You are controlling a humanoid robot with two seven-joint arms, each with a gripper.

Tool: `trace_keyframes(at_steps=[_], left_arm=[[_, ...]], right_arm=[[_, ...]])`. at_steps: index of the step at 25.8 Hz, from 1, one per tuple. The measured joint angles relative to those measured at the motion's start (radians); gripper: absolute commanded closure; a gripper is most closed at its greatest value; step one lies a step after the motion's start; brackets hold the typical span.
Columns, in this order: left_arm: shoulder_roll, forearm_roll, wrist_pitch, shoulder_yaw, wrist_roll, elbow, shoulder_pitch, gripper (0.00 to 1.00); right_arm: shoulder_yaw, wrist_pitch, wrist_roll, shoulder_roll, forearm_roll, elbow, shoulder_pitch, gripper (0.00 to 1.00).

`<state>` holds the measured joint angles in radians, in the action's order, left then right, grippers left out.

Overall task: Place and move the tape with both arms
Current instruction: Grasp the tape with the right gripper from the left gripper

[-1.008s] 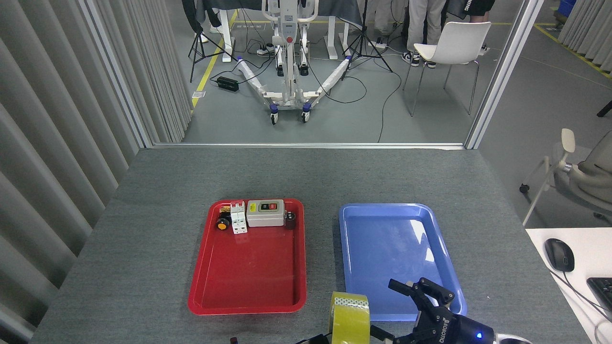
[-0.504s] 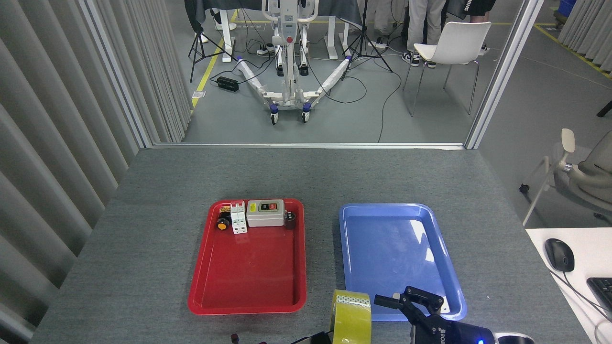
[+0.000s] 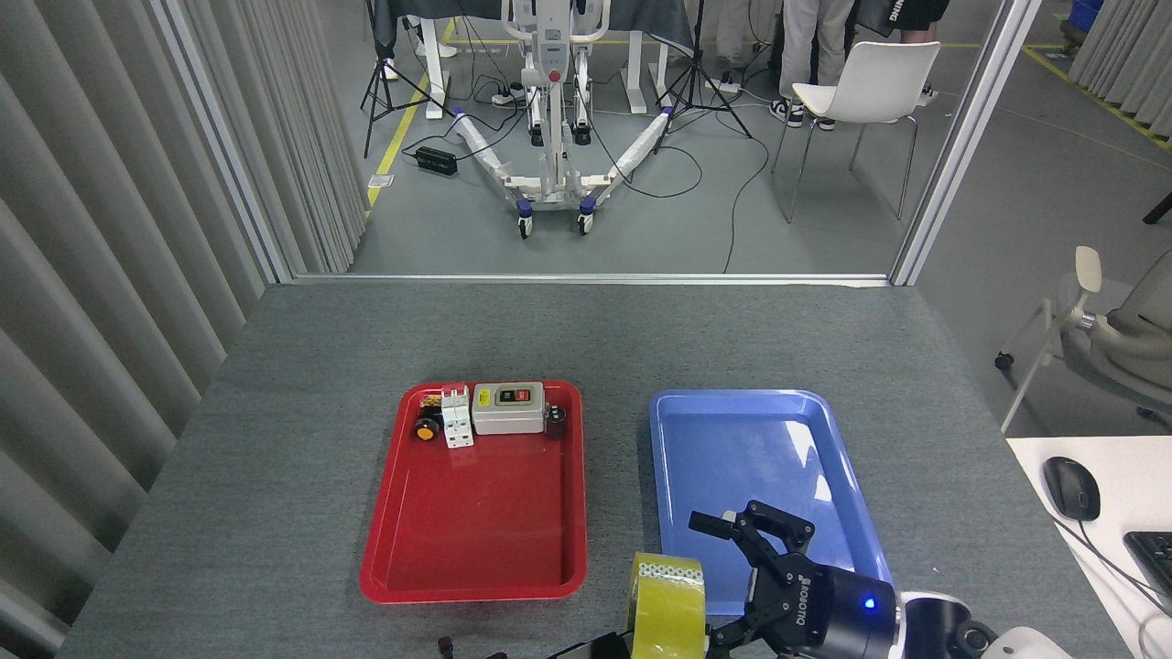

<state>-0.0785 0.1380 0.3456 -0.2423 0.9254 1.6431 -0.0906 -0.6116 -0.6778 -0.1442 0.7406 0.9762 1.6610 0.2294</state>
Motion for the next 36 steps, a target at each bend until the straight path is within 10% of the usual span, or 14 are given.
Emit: trace_keyframes(at_steps=[18,26,31,34,36], left_arm=[[0.003,-0.002,0.018,0.023,-0.001,-0.021,0.000,0.96],[0.005,-0.007,0.045,0.035,0.010,-0.040,0.003,0.95],[0.004,-0.007,0.052,0.040,0.016,-0.042,0.004,0.53],[0.008,-0.003,0.061,0.043,-0.004,-0.047,0.007,0.01],[0.009,-0.001,0.081,0.043,0.003,-0.052,0.008,0.00]], right_arm=[[-0.004,-0.014,0.041,-0.044,0.006,-0.017,0.005,0.72],[-0.004,-0.032,0.045,-0.040,0.006,-0.015,0.000,0.82],[-0.004,-0.035,0.044,-0.039,0.006,-0.015,0.000,0.82],[-0.003,-0.036,0.042,-0.038,0.006,-0.016,0.000,0.82],[-0.003,-0.036,0.041,-0.039,0.006,-0.015,0.000,0.82]])
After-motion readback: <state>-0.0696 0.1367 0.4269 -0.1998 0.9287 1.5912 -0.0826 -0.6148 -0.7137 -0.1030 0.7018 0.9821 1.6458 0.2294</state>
